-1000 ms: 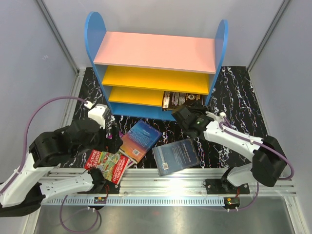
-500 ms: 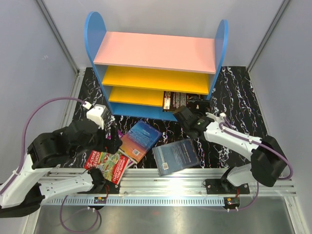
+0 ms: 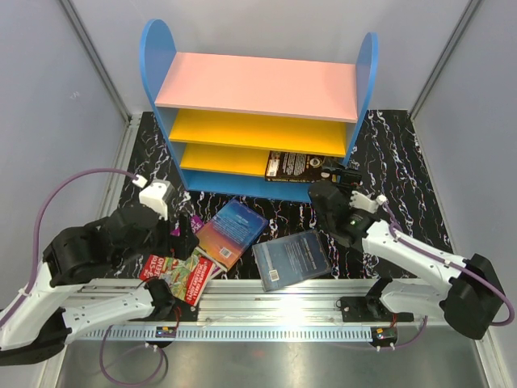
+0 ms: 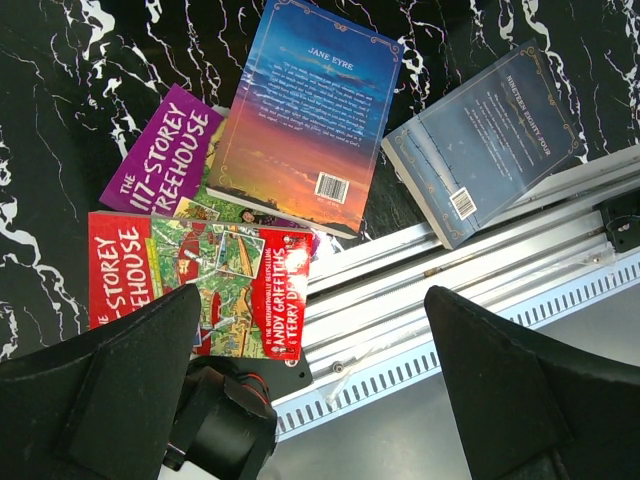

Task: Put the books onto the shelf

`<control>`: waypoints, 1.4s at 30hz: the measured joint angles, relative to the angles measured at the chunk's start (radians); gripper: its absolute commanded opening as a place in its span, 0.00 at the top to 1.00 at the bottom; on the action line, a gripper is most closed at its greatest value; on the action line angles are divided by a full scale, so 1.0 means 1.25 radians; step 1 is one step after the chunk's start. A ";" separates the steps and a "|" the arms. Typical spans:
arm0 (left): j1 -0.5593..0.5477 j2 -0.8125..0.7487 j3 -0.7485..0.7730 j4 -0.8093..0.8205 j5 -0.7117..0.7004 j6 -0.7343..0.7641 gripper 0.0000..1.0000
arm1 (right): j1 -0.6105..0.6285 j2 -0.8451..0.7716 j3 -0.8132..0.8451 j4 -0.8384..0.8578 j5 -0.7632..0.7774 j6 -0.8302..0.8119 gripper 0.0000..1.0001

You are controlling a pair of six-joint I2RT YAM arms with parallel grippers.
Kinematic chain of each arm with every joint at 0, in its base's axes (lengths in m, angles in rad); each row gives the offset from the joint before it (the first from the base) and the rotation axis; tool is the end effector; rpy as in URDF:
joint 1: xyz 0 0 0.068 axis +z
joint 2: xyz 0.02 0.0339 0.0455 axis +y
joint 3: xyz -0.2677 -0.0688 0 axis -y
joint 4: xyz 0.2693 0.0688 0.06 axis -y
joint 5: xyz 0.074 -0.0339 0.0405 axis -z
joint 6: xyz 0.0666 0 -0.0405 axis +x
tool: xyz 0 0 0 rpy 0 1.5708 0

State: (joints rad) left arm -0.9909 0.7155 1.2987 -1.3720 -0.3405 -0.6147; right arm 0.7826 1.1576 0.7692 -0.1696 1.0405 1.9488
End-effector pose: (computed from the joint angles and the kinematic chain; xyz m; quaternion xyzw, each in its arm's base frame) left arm 0.0767 -0.0766 0.3905 0.1069 0.9072 -0.1614 0.3736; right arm 0.2361 0.1538 0.2552 0.6191 0.5007 0.3235 0.5113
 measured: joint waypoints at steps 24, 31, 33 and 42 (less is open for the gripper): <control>0.000 0.047 0.001 0.000 0.006 0.004 0.01 | -0.050 0.000 -0.079 0.074 -0.156 0.031 0.00; 0.000 0.090 0.000 0.002 0.055 0.014 0.01 | -0.051 -0.083 -0.038 -0.083 -0.245 0.034 0.00; 0.000 0.106 0.000 0.006 0.069 0.019 0.01 | -0.051 -0.113 -0.033 -0.108 -0.263 0.034 0.00; 0.000 0.167 -0.038 0.081 0.132 0.075 0.01 | -0.051 -0.164 0.078 -0.345 -0.448 -0.014 0.01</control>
State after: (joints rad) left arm -0.9909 0.9245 1.2510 -1.2709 -0.1749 -0.5205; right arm 0.7189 0.9531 0.8665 -0.6014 0.4808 1.9308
